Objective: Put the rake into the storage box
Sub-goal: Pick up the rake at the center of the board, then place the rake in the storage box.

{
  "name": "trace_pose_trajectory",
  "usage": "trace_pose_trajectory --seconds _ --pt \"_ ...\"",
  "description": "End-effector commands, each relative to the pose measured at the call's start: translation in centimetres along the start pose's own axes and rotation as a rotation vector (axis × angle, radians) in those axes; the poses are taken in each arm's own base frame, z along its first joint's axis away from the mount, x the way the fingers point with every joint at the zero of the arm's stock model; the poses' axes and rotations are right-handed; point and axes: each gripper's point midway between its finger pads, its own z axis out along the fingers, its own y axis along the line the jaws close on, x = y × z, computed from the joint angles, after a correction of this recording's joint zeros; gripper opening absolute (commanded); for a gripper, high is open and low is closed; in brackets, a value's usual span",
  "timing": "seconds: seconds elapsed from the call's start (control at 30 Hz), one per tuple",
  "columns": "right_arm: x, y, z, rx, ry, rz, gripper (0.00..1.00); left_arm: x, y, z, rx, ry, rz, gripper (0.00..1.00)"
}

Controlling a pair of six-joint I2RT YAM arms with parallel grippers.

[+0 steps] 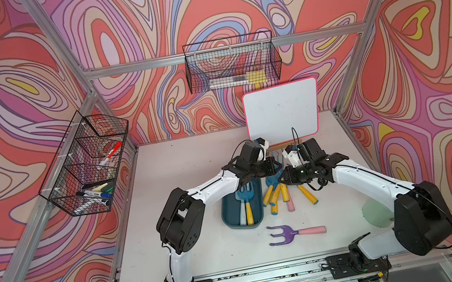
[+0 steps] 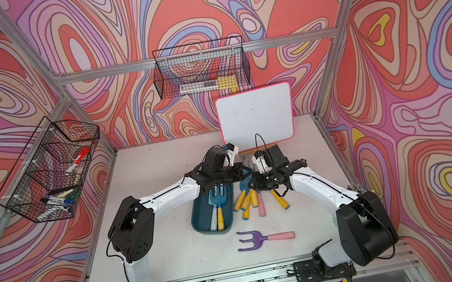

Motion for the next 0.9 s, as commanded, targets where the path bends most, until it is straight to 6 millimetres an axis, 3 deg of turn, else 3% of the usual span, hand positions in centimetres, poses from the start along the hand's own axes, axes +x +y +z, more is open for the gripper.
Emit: trace_pose_trajectory --seconds 0.0,0.13,0.4,0.53,0.7,0.87 --pt "-0.5 0.3 -0.3 -0.002 -0.025 -0.014 0.37 0.2 1.2 -1.7 -0.063 -0.019 -0.004 0.0" --pt "-0.5 -0.2 -0.3 0.02 -0.028 -0.005 0.45 0.6 1.3 -4.6 -0.115 -0.035 0.029 0.0" --pt "-0.5 -0.5 0.0 0.034 -0.036 0.003 0.45 1.0 2.0 -11.2 -0.241 -0.083 0.081 0.0" --pt "-0.4 -0.7 0.3 0.034 -0.028 0.011 0.45 1.6 3.3 -13.8 -0.315 -0.088 0.09 0.0" --pt "-0.2 -0.8 0.7 0.033 -0.012 0.018 0.45 3.4 5.5 -14.4 -0.365 -0.059 0.063 0.0" --pt "-0.2 -0.9 0.8 0.036 -0.009 0.022 0.44 5.6 6.9 -12.8 -0.345 0.001 0.014 0.0"
